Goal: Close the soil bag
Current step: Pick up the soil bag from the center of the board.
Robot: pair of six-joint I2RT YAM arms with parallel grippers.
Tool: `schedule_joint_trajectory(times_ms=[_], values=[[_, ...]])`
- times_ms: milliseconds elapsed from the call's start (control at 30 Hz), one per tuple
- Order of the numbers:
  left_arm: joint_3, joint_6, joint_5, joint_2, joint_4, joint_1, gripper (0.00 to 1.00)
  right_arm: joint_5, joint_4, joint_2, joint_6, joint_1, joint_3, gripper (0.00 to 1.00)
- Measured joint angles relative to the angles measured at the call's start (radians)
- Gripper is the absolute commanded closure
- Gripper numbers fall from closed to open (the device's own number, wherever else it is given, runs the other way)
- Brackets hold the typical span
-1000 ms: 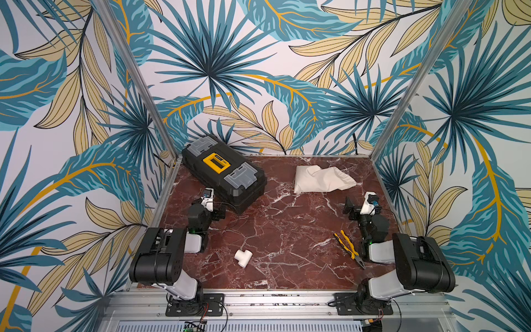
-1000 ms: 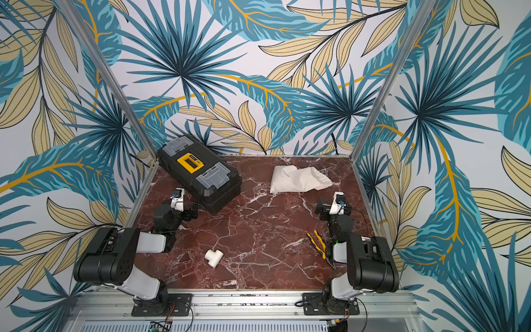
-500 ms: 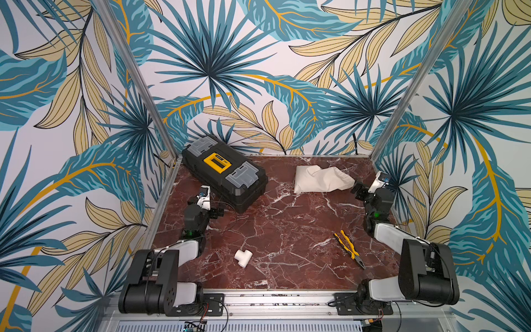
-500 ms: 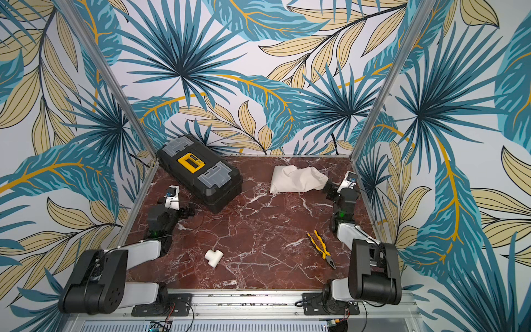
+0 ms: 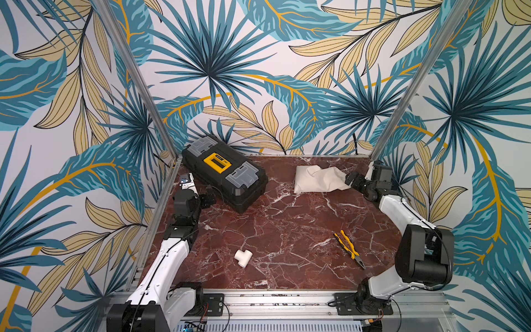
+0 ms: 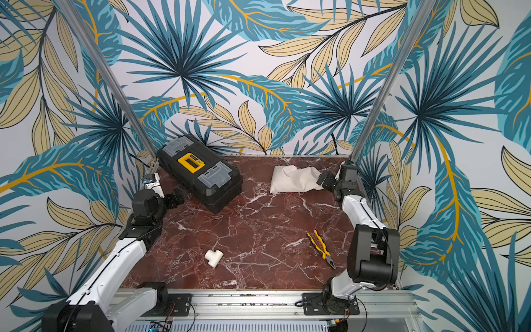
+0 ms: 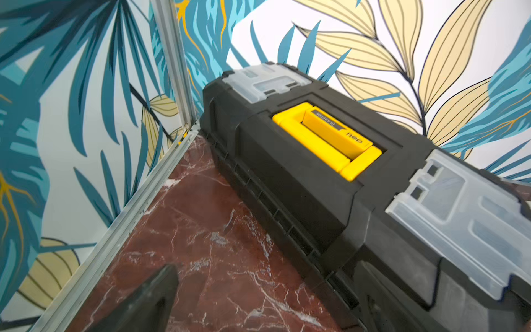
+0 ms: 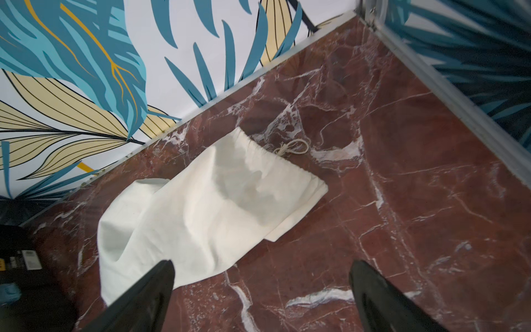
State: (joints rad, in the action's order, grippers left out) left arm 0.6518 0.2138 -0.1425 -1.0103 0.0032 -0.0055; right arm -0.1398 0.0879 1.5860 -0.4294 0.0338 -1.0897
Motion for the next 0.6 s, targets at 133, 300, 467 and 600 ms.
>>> schedule_joint_trajectory(times_ms=[133,300,467,600], values=[[0.063,0.038,0.019,0.0,-0.117,-0.006,0.0,-0.099,0.08,0.029,-0.1,0.0,-0.052,0.01],[0.14,0.047,0.11,-0.001,-0.19,-0.02,0.0,-0.196,0.089,0.06,-0.266,0.0,-0.058,0.01],[0.23,0.046,0.205,-0.046,-0.265,-0.035,0.0,-0.234,0.089,0.082,-0.41,0.0,-0.059,0.01],[0.29,0.047,0.313,-0.096,-0.285,-0.054,0.0,-0.235,0.09,0.092,-0.474,0.0,-0.09,0.01]])
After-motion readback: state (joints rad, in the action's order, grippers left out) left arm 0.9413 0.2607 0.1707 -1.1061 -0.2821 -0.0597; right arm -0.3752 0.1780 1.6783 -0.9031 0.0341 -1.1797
